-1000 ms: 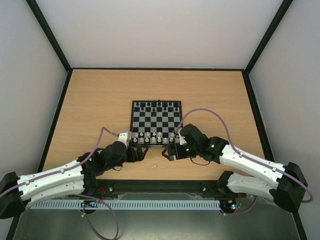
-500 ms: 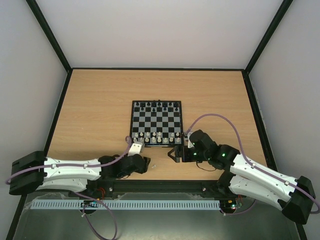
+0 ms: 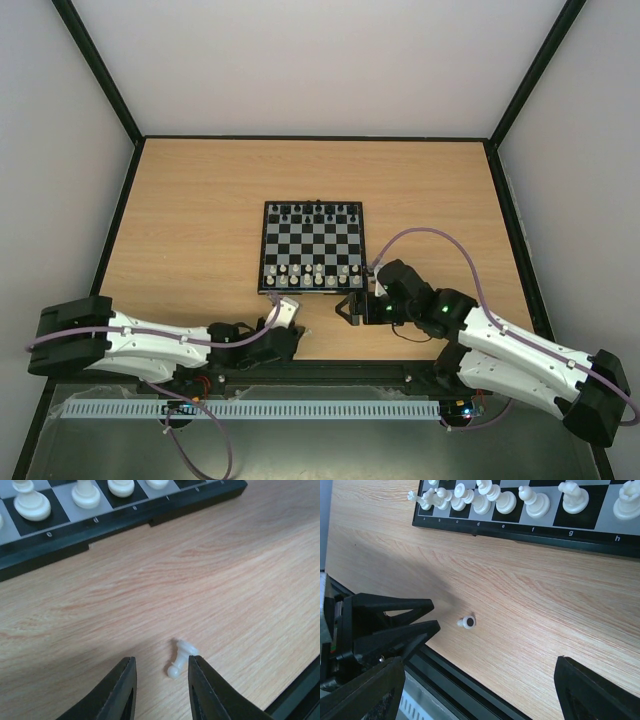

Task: Set up the chess pieces on the board
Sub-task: Pick up the chess piece at the center of the board.

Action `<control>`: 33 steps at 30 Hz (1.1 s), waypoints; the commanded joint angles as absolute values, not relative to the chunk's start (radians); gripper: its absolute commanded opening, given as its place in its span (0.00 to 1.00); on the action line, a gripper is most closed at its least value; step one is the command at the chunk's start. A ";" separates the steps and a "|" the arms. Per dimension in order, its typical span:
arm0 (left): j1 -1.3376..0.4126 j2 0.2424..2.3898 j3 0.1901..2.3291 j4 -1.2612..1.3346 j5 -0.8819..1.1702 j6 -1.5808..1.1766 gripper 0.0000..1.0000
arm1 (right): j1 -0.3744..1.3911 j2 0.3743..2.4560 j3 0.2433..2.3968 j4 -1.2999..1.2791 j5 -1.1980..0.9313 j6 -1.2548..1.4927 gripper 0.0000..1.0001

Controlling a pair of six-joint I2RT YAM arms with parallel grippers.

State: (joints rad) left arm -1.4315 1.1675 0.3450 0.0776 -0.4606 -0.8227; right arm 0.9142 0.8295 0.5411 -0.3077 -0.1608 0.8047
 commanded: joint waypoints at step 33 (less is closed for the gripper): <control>-1.528 1.409 0.356 0.227 -0.465 -0.727 0.35 | 0.918 0.801 0.479 -0.296 -0.179 0.802 0.82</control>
State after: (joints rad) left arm -1.5021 1.3621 0.3305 0.2436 -0.4419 -0.7349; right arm 0.9142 0.8181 0.4969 -0.2924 -0.1749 0.8047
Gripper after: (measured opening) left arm 0.355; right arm 0.819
